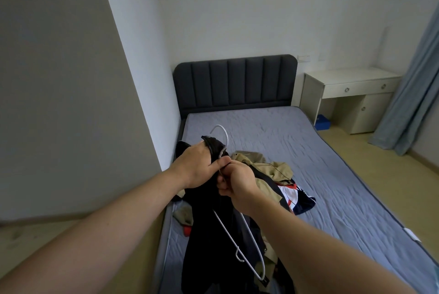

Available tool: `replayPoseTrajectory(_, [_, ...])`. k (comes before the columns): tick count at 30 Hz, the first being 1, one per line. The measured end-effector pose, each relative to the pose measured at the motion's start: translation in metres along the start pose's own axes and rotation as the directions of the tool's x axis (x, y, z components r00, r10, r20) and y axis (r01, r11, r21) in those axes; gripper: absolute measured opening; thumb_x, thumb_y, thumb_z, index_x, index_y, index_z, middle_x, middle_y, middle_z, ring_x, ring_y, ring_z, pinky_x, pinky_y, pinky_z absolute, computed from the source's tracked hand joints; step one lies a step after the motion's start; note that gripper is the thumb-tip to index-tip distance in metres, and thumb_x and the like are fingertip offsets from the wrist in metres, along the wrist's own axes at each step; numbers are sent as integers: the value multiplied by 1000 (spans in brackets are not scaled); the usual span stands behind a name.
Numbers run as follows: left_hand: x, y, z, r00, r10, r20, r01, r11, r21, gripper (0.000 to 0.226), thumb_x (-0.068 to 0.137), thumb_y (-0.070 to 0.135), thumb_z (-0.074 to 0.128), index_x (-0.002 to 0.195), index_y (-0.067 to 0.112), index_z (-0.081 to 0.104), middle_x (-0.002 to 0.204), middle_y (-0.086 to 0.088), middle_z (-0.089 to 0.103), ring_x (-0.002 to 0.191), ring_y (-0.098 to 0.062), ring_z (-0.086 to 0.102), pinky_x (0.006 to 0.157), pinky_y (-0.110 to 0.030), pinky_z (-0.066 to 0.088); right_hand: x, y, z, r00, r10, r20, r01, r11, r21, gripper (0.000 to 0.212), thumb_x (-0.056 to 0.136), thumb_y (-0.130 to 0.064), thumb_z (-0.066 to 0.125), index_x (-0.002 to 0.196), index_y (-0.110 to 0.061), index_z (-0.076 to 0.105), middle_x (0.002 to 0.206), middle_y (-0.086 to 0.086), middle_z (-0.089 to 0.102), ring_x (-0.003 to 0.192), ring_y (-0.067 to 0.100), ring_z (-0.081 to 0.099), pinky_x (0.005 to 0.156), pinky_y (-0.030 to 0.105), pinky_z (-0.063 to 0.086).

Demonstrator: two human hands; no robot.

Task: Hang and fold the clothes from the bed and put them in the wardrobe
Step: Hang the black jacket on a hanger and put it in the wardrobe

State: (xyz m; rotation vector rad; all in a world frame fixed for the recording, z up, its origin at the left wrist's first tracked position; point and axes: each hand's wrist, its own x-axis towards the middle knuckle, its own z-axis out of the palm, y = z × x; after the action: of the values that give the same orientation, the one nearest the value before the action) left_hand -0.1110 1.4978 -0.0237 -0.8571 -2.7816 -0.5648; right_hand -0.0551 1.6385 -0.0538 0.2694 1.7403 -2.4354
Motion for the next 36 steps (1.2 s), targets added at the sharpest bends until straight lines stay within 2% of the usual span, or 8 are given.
replayPoseTrajectory(4, [1, 0, -1, 997, -33, 67, 41, 992, -123, 44, 93, 71, 40, 118, 38, 54, 110, 10, 64, 100, -13, 61, 88, -36, 50, 0, -8, -9, 999, -36, 37, 42, 979, -198, 22, 82, 3, 42, 87, -5, 62, 64, 13, 64, 47, 21, 55, 46, 25, 36])
replayPoseTrajectory(12, [9, 11, -24, 1000, 27, 10, -26, 997, -75, 18, 82, 50, 60, 94, 37, 61, 89, 14, 64, 84, -11, 62, 79, -39, 55, 10, -21, -39, 970, 205, 127, -122, 872, -475, 31, 89, -39, 52, 104, -16, 67, 92, 9, 78, 81, 20, 65, 71, 34, 42])
replayPoseTrajectory(17, [11, 17, -39, 995, 65, -70, -66, 998, -15, 30, 68, 47, 56, 81, 20, 61, 81, 3, 64, 76, -22, 60, 72, -42, 54, 18, -5, -45, 918, 343, 198, -203, 837, -509, 13, 83, -15, 62, 96, -17, 64, 96, 7, 74, 95, 23, 70, 89, 39, 55])
replayPoseTrajectory(21, [9, 15, -58, 986, 59, -158, -80, 988, -130, 18, 67, 32, 59, 68, 16, 51, 62, 2, 56, 60, -19, 54, 59, -37, 50, 20, 15, -45, 832, 516, 203, -214, 637, -741, 59, 69, -29, 87, 119, -20, 57, 121, 5, 69, 117, 22, 63, 104, 45, 50])
replayPoseTrajectory(26, [1, -1, -71, 982, -24, -189, -13, 982, -190, 16, 70, 16, 59, 65, 12, 44, 56, -1, 50, 52, -18, 46, 51, -33, 42, 29, 36, -25, 859, 462, 221, -119, 600, -791, 116, 52, -73, 82, 150, -29, 38, 126, -3, 62, 113, 17, 63, 101, 40, 53])
replayPoseTrajectory(29, [-5, -8, -74, 976, -58, -208, 6, 970, -243, 23, 68, 14, 56, 59, 17, 35, 50, 8, 40, 47, -10, 35, 47, -19, 30, 36, 43, -16, 882, 409, 234, -86, 629, -773, 85, 61, -75, 75, 132, -34, 52, 117, 1, 66, 101, 17, 66, 94, 39, 58])
replayPoseTrajectory(33, [-11, -14, -78, 968, -92, -235, 21, 957, -288, 27, 66, 15, 53, 55, 19, 29, 44, 11, 36, 44, -8, 32, 43, -18, 28, 46, 49, -6, 929, 281, 241, -11, 673, -740, 13, 91, -37, 69, 95, -30, 60, 87, 0, 64, 70, 16, 66, 65, 27, 55])
replayPoseTrajectory(36, [-15, -24, -81, 970, -135, -202, 89, 971, -222, 28, 63, 21, 56, 54, 17, 30, 44, 11, 35, 42, -8, 31, 42, -21, 27, 55, 43, -2, 962, 161, 222, 65, 654, -754, 13, 100, -24, 53, 103, -22, 66, 77, -2, 56, 65, 12, 55, 61, 25, 45])
